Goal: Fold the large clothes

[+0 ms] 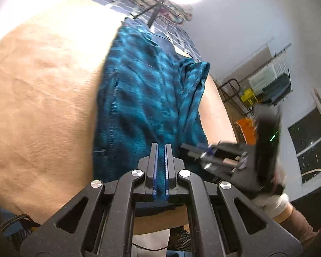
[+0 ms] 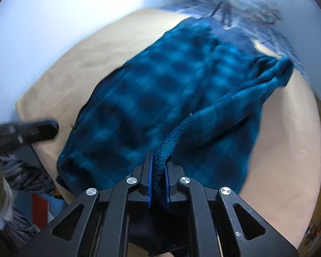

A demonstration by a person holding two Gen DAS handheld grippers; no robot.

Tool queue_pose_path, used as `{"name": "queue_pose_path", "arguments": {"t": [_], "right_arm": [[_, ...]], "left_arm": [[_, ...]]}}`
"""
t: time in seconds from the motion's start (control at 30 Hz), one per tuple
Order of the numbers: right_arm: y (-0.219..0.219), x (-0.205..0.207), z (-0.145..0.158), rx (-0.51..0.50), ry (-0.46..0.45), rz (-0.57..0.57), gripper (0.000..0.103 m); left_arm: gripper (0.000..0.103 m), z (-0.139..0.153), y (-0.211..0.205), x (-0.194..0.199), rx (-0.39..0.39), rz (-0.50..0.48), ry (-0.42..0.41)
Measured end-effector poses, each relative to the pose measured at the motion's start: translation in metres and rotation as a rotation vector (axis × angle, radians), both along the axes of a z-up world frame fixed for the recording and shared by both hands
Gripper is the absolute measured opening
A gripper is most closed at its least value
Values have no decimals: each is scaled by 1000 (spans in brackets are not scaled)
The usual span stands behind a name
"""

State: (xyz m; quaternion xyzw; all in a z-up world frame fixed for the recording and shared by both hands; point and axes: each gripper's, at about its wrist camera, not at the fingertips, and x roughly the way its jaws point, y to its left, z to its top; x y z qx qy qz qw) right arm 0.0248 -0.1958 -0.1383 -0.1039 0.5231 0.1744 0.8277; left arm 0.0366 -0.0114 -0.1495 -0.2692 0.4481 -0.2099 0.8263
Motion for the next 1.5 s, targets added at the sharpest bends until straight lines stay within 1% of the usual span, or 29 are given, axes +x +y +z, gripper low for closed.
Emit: {"name": "queue_pose_path", "arguments": {"t": [0.1, 0.17, 0.23, 0.27, 0.3, 0.33, 0.37, 0.4, 0.43, 0.47, 0.5, 0.53, 0.67, 0.73, 0.83, 0.87, 0.93, 0.97, 1.07, 1.2, 1.27, 1.37, 1.4, 1.43, 1.5], "right_arm": [[13, -2, -24, -45, 46, 40, 8], [15, -3, -33, -73, 55, 58, 8], [14, -4, -36, -79, 59, 67, 8], [13, -4, -35, -74, 62, 68, 8], [12, -6, -33, -64, 67, 79, 8], [10, -8, -31, -54, 71, 94, 8], [6, -8, -31, -42, 72, 98, 10], [-1, -9, -29, 5, 86, 93, 13], [-11, -9, -27, 79, 109, 74, 15], [-19, -9, -26, 141, 132, 56, 26], [-28, -8, -25, 221, 169, 39, 39], [-39, -9, -23, 313, 199, 25, 42], [-70, -13, -9, 488, 211, -22, 43], [-90, -13, -2, 585, 216, -49, 43], [-109, -12, 11, 684, 207, -81, 43], [-111, -9, 14, 704, 204, -88, 43], [-120, -6, 18, 754, 204, -111, 43], [-124, -5, 20, 748, 200, -119, 43], [-126, 2, 30, 682, 139, -148, 43], [-138, 17, 42, 604, 70, -203, 43], [-147, 27, 46, 585, 41, -237, 43], [-163, 52, 51, 520, -17, -293, 43], [-167, 61, 50, 492, -35, -307, 41], [-171, 72, 50, 457, -57, -324, 40], [-178, 93, 47, 423, -79, -339, 40]], "left_arm": [[1, -6, 8, 2, -19, 11, 21], [1, -12, 6, 3, -29, 1, 46], [1, -18, -1, 4, -36, -19, 70], [5, -20, -5, 4, -36, -33, 79], [16, -21, -10, 4, -35, -47, 82], [23, -22, -15, 3, -34, -61, 82], [37, -22, -20, 3, -34, -73, 80], [44, -22, -23, 3, -35, -79, 79], [44, -22, -27, 3, -38, -88, 79], [44, -23, -31, 3, -40, -97, 82], [44, -23, -34, 3, -44, -104, 87], [45, -22, -36, 3, -48, -108, 92], [48, -29, -42, 8, -104, -111, 136], [48, -29, -45, 11, -116, -110, 146], [48, -29, -52, 15, -141, -110, 162], [48, -29, -56, 17, -155, -114, 169], [48, -28, -62, 20, -157, -122, 172], [48, -27, -67, 21, -153, -126, 171], [51, -25, -78, 24, -134, -131, 168], [51, -24, -92, 31, -102, -136, 171], [51, -23, -98, 32, -90, -145, 164], [51, -23, -106, 33, -73, -158, 158], [51, -23, -108, 33, -62, -163, 155], [51, -24, -109, 32, -53, -166, 153], [51, -25, -111, 33, -38, -172, 146]]}}
